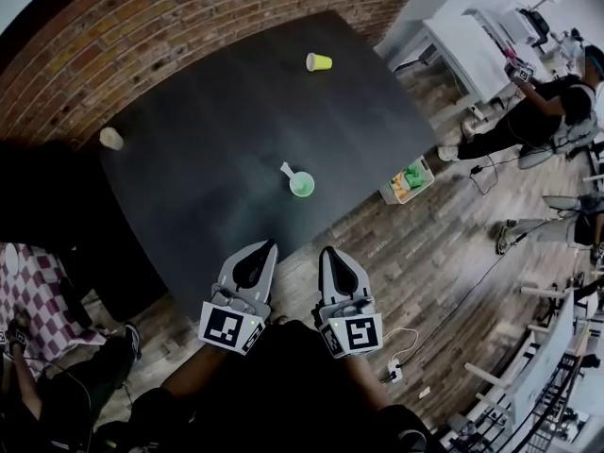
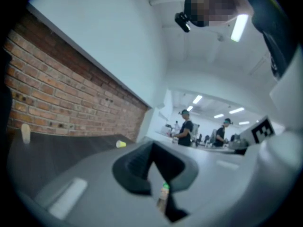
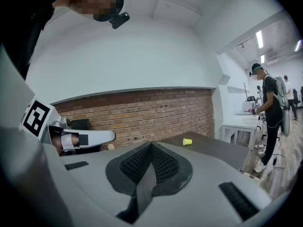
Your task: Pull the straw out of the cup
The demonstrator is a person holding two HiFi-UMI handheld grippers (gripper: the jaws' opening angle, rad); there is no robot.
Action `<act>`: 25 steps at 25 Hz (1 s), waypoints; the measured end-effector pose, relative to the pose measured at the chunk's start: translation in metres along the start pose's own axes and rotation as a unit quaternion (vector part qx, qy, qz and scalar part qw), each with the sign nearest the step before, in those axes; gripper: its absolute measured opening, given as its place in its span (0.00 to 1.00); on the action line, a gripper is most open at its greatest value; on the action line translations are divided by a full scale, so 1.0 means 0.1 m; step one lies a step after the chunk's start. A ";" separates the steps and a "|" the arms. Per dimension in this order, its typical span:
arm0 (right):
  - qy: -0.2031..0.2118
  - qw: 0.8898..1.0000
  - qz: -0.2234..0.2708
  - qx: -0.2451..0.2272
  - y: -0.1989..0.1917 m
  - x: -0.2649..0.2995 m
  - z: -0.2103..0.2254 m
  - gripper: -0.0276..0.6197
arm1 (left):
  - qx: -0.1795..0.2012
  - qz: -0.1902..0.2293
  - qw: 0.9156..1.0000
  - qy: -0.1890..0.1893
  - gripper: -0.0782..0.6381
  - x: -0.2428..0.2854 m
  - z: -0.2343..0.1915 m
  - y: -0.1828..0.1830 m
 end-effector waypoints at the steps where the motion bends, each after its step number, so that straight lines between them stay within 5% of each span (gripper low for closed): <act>1: 0.000 1.000 -0.001 0.000 0.01 0.09 0.01 0.05 | -0.001 -0.001 1.000 0.000 0.12 0.05 -0.06 0.02; 12: 0.030 0.999 -0.011 -0.008 0.01 0.68 0.22 0.05 | -0.012 -0.008 0.999 0.034 0.12 0.43 -0.38 0.01; 25: 0.159 0.986 -0.031 -0.030 -0.10 1.12 0.70 0.05 | -0.004 0.022 0.987 0.158 0.12 0.72 -0.24 -0.03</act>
Point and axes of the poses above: the fingertips, and each gripper's own axes: x forward along the fingers, z to its right, y out of its top, the point moved 6 cm from there along -x, backward along the fingers, and after that the axes turned 7 degrees about -x, right-handed, at the moved point
